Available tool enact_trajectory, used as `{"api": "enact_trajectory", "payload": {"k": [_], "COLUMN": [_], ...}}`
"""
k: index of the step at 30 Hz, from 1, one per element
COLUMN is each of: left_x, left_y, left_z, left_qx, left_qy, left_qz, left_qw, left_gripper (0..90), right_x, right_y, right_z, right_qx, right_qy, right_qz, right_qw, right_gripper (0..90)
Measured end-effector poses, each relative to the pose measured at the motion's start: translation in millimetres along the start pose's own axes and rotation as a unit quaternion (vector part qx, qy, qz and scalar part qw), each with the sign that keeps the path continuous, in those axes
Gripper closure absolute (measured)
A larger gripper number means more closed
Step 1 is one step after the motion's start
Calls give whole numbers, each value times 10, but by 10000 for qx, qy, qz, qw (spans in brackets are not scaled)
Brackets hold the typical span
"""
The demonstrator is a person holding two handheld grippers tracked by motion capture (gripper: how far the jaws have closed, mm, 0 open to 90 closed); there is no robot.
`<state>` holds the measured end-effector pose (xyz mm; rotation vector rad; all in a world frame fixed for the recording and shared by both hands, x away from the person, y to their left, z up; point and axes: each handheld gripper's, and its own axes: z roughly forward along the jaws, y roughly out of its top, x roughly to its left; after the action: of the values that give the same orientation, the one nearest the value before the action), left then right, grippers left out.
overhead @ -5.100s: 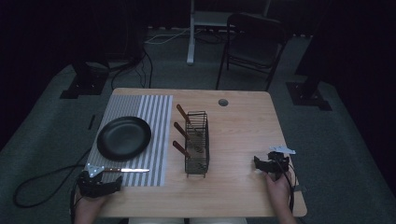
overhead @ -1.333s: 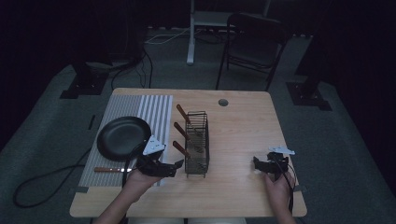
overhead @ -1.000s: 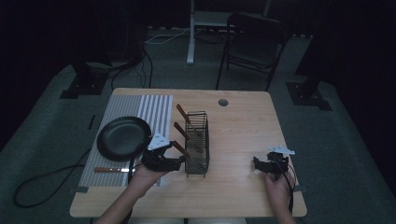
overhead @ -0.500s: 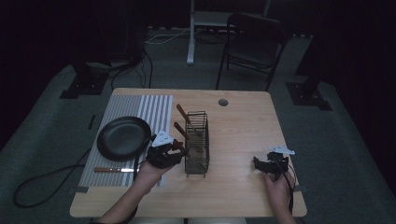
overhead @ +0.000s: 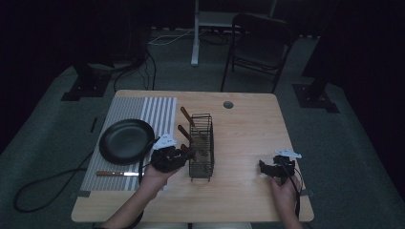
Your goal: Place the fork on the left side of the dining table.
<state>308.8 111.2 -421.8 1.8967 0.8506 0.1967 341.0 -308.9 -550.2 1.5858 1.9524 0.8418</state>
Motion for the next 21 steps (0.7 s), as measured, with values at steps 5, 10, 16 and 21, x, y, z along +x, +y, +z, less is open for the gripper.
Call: {"api": "enact_trajectory", "payload": {"k": [5, 10, 16, 21], "left_x": [0, -14, 37, 57], "left_y": [17, 63, 88, 135], "left_z": [-25, -114, -217, -300], "left_qx": [-67, -214, -340, -483], "left_qy": [30, 165, 138, 122], "left_qz": [6, 100, 11, -47], "left_qw": [10000, 9996, 9993, 9987], "left_gripper": [766, 768, 769, 770], "right_x": [0, 0, 0, 0], "right_y": [0, 0, 0, 0], "right_z": [0, 0, 0, 0], "right_qx": [0, 0, 0, 1], "right_qy": [-1, -1, 0, 0], "right_qz": [0, -1, -1, 0], "right_qw": [10000, 10000, 10000, 10000], "right_gripper": [123, 123, 123, 123]}}
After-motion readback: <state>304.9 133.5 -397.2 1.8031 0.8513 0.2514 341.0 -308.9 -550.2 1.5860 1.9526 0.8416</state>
